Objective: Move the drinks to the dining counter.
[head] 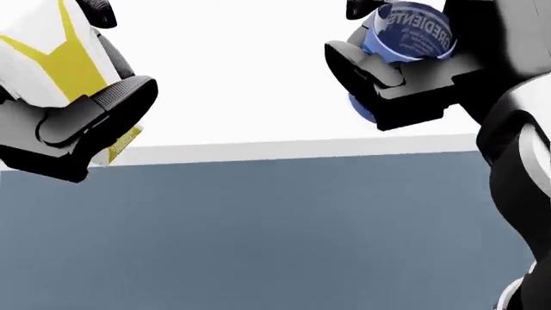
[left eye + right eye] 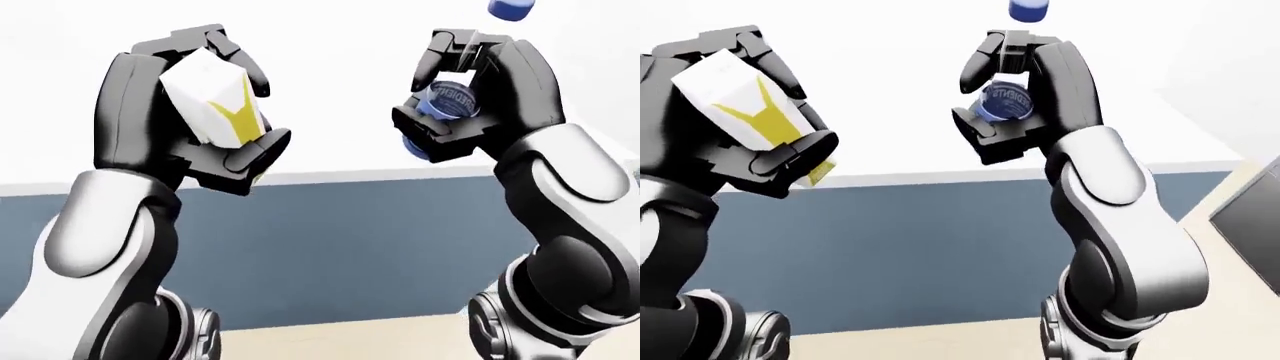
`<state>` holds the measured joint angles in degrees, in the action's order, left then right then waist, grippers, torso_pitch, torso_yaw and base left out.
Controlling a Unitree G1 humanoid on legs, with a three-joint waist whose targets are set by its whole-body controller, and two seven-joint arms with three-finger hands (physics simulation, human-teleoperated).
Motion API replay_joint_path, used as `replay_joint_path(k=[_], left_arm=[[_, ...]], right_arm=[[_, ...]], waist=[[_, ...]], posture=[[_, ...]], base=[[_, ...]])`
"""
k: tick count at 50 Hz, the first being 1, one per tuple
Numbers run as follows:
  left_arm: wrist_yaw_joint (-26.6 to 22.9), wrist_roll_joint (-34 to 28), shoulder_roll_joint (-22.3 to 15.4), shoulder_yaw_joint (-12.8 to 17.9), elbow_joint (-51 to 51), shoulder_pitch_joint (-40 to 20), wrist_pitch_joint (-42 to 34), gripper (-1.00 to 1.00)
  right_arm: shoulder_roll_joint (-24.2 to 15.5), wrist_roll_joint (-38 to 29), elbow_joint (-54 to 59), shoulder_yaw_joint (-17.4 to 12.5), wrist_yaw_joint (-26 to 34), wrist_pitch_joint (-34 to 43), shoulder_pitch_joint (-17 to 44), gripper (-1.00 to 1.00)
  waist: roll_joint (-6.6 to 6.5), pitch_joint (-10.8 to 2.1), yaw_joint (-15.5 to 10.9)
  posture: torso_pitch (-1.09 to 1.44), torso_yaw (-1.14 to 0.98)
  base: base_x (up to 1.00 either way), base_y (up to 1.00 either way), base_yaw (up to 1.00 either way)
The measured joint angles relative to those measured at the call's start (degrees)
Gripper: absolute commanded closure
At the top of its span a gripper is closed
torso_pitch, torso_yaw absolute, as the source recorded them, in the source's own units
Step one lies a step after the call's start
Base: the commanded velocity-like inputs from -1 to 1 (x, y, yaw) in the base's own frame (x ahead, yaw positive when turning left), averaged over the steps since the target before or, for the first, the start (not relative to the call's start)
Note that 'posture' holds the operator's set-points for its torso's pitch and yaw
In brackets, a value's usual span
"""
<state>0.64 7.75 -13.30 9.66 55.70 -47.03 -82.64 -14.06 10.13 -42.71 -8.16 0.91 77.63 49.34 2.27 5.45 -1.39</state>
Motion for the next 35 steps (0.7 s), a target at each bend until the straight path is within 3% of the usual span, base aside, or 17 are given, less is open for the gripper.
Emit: replay_joint_path(k=[8, 12, 14, 18, 21, 22, 24, 27, 29, 31, 33, 35], left_arm=[[-0.7, 1.7, 0.2, -1.1, -0.1, 0.0, -1.0, 1.00], [-0.4, 1.4, 0.0, -0.4, 1.1, -0.6, 0.3, 1.00], [-0.3, 1.2, -0.1, 0.1, 1.1, 0.8, 0.4, 1.00], [0.2, 0.8, -0.1, 0.2, 0.3, 0.9, 0.0, 1.00], [0.5, 0.7, -0.3, 0.4, 0.5, 0.1, 0.6, 1.00], [0.5, 0.6, -0.3, 0.4, 0.4, -0.2, 0.8, 1.00], [0.5, 0.8, 0.3, 0.0, 0.4, 0.9, 0.7, 1.00], [0.0, 1.7, 0.4, -1.0, -1.1, 1.4, -0.5, 1.00], [-0.2, 2.0, 0.2, -0.9, -1.2, 1.3, -0.7, 1.00], [-0.1, 2.0, 0.0, -0.3, -0.8, 1.0, -0.5, 1.00], [0.1, 1.8, -0.3, 0.2, -0.3, 0.5, 0.0, 1.00], [0.2, 1.7, -0.6, 1.0, 0.4, 0.5, 0.3, 1.00]], right_arm=[[-0.1, -1.1, 0.9, -0.8, -1.4, 2.1, -2.0, 1.00], [0.0, -0.6, -0.4, -0.6, -1.2, 0.4, -0.8, 1.00], [0.6, -0.1, -0.9, 0.3, -1.0, -0.2, -1.7, 1.00], [0.6, 1.0, 0.3, 1.4, -0.2, 0.0, -2.0, 1.00], [0.4, 0.7, 0.4, 1.0, -0.4, -0.8, -1.1, 1.00], [0.3, 0.4, 0.3, 0.8, -0.6, -1.2, -1.0, 1.00], [0.1, 0.1, 0.2, 0.3, -0.8, -1.5, -2.0, 1.00], [0.1, -0.6, 1.6, -0.5, -1.2, 0.0, -2.8, 1.00], [0.2, -0.9, 2.1, -0.7, -1.5, 0.7, -2.5, 1.00], [0.3, -0.8, 1.8, -0.5, -1.6, 0.7, -2.2, 1.00], [0.1, -0.5, 1.1, -0.1, -1.5, 0.1, -1.6, 1.00], [0.6, -0.1, 0.1, 0.6, -1.4, -0.5, -1.8, 1.00]], waist=[[-4.07, -0.08, 1.8], [-7.50, -1.10, 2.3], [-6.66, -0.90, 1.7], [-4.52, -2.29, 1.1], [-2.04, -2.84, 0.7], [-0.43, -2.59, 0.8], [-0.55, -1.12, 1.0], [0.41, 0.86, 1.3], [-0.06, 1.50, 1.1], [-1.35, 1.41, 1.2], [-3.67, 0.40, 1.6], [-2.47, -0.05, 1.1]], posture=[[0.00, 0.00], [0.00, 0.00], [0.00, 0.00], [0.00, 0.00], [0.00, 0.00], [0.00, 0.00], [0.00, 0.00], [0.00, 0.00], [0.00, 0.00], [0.00, 0.00], [0.00, 0.00], [0.00, 0.00]], base=[[0.34, 0.00, 0.00], [0.50, 0.00, 0.00], [0.50, 0.00, 0.00], [0.38, 0.00, 0.00], [0.03, 0.00, 0.00], [0.00, 0.00, 0.00], [0.00, 0.00, 0.00], [0.00, 0.00, 0.00], [0.00, 0.00, 0.00], [0.00, 0.00, 0.00], [0.00, 0.00, 0.00], [0.00, 0.00, 0.00]])
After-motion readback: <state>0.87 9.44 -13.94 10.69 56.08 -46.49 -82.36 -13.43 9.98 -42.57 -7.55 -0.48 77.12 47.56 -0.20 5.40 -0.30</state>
